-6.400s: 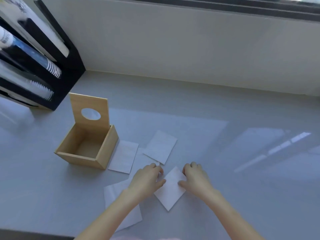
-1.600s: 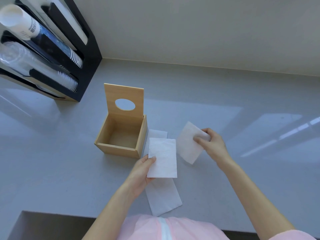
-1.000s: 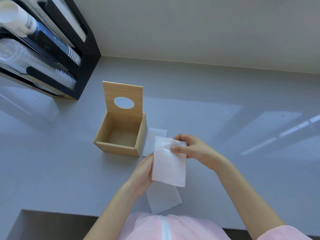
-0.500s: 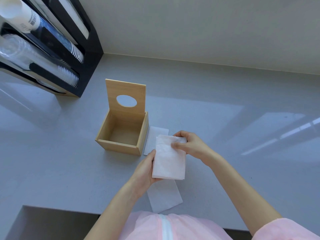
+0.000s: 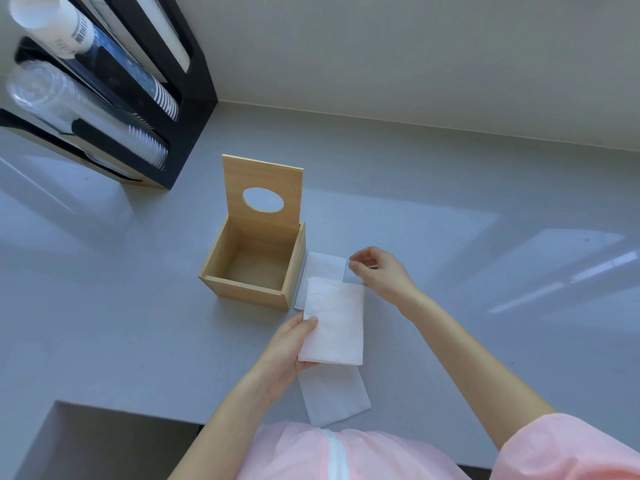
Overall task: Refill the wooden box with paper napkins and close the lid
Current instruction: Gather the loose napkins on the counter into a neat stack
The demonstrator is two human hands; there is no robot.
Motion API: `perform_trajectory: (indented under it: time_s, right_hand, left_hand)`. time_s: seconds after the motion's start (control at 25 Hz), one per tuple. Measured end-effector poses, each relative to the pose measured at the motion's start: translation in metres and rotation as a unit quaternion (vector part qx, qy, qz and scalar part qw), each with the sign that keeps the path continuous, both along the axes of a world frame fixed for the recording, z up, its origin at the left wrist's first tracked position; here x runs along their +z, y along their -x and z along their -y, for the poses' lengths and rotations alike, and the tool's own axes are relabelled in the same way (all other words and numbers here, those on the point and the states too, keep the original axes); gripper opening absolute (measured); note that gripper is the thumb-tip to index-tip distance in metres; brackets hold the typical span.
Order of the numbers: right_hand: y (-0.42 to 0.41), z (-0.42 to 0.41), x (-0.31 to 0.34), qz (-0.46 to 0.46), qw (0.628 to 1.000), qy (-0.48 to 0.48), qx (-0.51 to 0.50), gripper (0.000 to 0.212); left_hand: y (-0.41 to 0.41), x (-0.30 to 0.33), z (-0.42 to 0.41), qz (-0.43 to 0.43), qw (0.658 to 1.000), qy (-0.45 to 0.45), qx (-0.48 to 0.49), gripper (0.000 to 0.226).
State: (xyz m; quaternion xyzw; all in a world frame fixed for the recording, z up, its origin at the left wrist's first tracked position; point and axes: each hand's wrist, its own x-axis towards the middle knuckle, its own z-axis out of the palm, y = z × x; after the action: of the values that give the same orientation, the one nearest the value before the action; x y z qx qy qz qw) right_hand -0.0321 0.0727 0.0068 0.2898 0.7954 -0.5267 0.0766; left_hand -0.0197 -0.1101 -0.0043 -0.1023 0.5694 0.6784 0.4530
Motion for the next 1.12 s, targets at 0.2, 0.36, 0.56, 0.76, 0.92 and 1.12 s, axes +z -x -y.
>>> perform_trajectory:
  time_s: [0.2,0.36,0.56,0.76,0.92,1.12]
  right_hand:
    - [0.023,0.007,-0.014,0.07,0.988,-0.097,0.094,0.047]
    - [0.025,0.012,-0.025,0.097,0.97,-0.172,0.142,0.042]
    - [0.02,0.015,-0.031,0.064,0.97,-0.194,0.135,0.019]
    - [0.004,0.001,-0.014,-0.032,0.995,-0.057,-0.079,0.016]
    - [-0.018,-0.012,0.015,-0.125,0.973,0.118,-0.156,0.026]
    - [-0.051,0.002,0.023,-0.104,0.968,0.222,-0.059,0.042]
  left_hand:
    - [0.0,-0.002,0.006,0.006,1.0,0.006,0.008,0.023]
    - [-0.001,-0.005,0.007,0.012,1.0,0.007,0.009,0.023]
    - [-0.003,-0.008,0.006,0.016,1.0,0.006,-0.002,0.024]
    - [-0.002,-0.01,0.006,0.016,1.0,0.001,-0.008,0.024]
    - [-0.001,-0.009,0.002,0.014,1.0,-0.001,-0.015,0.023]
    - [0.0,-0.006,-0.002,0.006,1.0,-0.003,-0.015,0.026]
